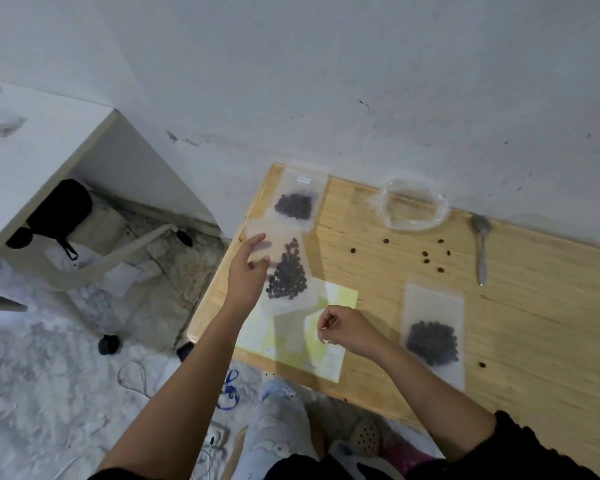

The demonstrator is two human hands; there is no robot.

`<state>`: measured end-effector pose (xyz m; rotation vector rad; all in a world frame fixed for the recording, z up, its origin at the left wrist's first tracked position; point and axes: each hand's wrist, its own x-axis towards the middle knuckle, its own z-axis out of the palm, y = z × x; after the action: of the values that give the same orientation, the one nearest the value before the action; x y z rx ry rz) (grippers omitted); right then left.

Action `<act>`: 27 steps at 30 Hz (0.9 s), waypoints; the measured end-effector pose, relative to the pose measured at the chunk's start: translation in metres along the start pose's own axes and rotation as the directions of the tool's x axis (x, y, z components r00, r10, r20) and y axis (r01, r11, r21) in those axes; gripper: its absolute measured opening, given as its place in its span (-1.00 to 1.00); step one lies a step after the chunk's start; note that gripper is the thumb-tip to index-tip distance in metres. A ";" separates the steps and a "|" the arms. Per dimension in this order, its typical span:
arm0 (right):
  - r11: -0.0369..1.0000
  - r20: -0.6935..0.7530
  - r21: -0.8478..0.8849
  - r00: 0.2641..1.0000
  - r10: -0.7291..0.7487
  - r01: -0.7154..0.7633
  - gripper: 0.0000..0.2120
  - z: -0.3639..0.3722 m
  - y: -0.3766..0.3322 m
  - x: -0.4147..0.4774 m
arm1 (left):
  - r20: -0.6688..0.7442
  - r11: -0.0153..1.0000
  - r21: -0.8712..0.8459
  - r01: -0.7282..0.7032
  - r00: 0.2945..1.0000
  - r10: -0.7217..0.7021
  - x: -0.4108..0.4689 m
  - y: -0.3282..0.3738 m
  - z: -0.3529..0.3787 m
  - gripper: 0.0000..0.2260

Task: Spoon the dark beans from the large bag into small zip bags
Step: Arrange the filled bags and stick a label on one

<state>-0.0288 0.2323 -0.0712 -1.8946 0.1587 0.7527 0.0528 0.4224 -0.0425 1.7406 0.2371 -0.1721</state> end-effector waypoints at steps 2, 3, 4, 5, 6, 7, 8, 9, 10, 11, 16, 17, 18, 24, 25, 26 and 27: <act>0.997 -0.002 -0.073 1.000 -0.002 0.002 -0.89 -0.002 0.006 -0.002 | 0.001 1.000 -0.003 0.002 1.000 -0.002 -0.002 -0.001 0.001 -0.64; 0.994 -0.005 -0.109 1.000 0.002 -0.002 -0.89 -0.004 0.009 -0.003 | 0.004 1.000 -0.004 0.002 1.000 -0.002 -0.002 -0.002 0.003 -0.64; 0.990 -0.010 -0.139 1.000 0.011 -0.013 -0.88 -0.006 0.011 -0.003 | 0.008 1.000 -0.007 0.002 1.000 -0.002 -0.003 -0.002 0.004 -0.64; 0.987 -0.016 -0.157 1.000 0.023 -0.025 -0.87 -0.007 0.013 -0.004 | 0.013 1.000 -0.010 0.003 1.000 -0.003 -0.004 -0.003 0.006 -0.64; 0.985 -0.021 -0.167 0.999 0.032 -0.035 -0.86 -0.009 0.015 -0.005 | 0.018 1.000 -0.012 0.004 1.000 -0.004 -0.004 -0.004 0.008 -0.64; 0.985 -0.027 -0.171 0.999 0.037 -0.041 -0.85 -0.010 0.016 -0.005 | 0.023 1.000 -0.012 0.004 1.000 -0.004 -0.004 -0.004 0.010 -0.64; 0.984 -0.034 -0.173 0.999 0.037 -0.043 -0.85 -0.011 0.018 -0.006 | 0.028 1.000 -0.011 0.005 1.000 -0.004 -0.004 -0.004 0.012 -0.63; 0.983 -0.043 -0.176 0.998 0.035 -0.042 -0.85 -0.011 0.019 -0.007 | 0.032 1.000 -0.013 0.006 0.999 -0.005 -0.004 -0.004 0.013 -0.63; 0.983 -0.053 -0.181 0.998 0.031 -0.040 -0.86 -0.011 0.020 -0.008 | 0.036 1.000 -0.018 0.007 0.999 -0.007 -0.005 -0.004 0.015 -0.63; 0.982 -0.063 -0.186 0.998 0.026 -0.037 -0.87 -0.012 0.021 -0.009 | 0.040 1.000 -0.023 0.008 0.999 -0.007 -0.005 -0.003 0.016 -0.63; 0.972 -0.109 -0.236 0.994 -0.001 -0.025 -0.88 -0.013 0.026 -0.010 | 0.050 1.000 -0.025 0.004 0.999 -0.002 -0.004 -0.003 0.020 -0.63; 0.969 -0.111 -0.246 0.994 -0.005 -0.023 -0.88 -0.014 0.027 -0.010 | 0.052 1.000 -0.025 0.003 0.999 -0.002 -0.005 -0.003 0.020 -0.63; 0.968 -0.111 -0.252 0.994 -0.008 -0.021 -0.87 -0.014 0.026 -0.011 | 0.055 1.000 -0.027 0.003 0.998 -0.002 -0.005 -0.003 0.020 -0.63; 0.975 -0.172 -0.217 0.985 0.009 -0.047 -0.91 -0.011 0.024 -0.011 | 0.066 1.000 -0.015 0.007 0.998 -0.006 -0.008 -0.004 0.018 -0.63; 0.979 -0.198 -0.197 0.980 0.013 -0.053 -0.93 -0.011 0.023 -0.011 | 0.064 1.000 -0.017 0.007 0.998 -0.006 -0.008 -0.004 0.018 -0.63; 0.984 -0.225 -0.172 0.974 0.014 -0.053 -0.94 -0.012 0.021 -0.011 | 0.063 1.000 -0.021 0.006 0.998 -0.005 -0.008 -0.003 0.017 -0.63; 0.989 -0.251 -0.142 0.968 0.012 -0.049 -0.95 -0.015 0.018 -0.011 | 0.064 1.000 -0.026 0.004 0.998 -0.003 -0.008 -0.002 0.017 -0.63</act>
<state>-0.0391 0.2091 -0.0753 -2.1298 0.2975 0.5554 0.0451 0.4058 -0.0454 1.7058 0.1948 -0.2258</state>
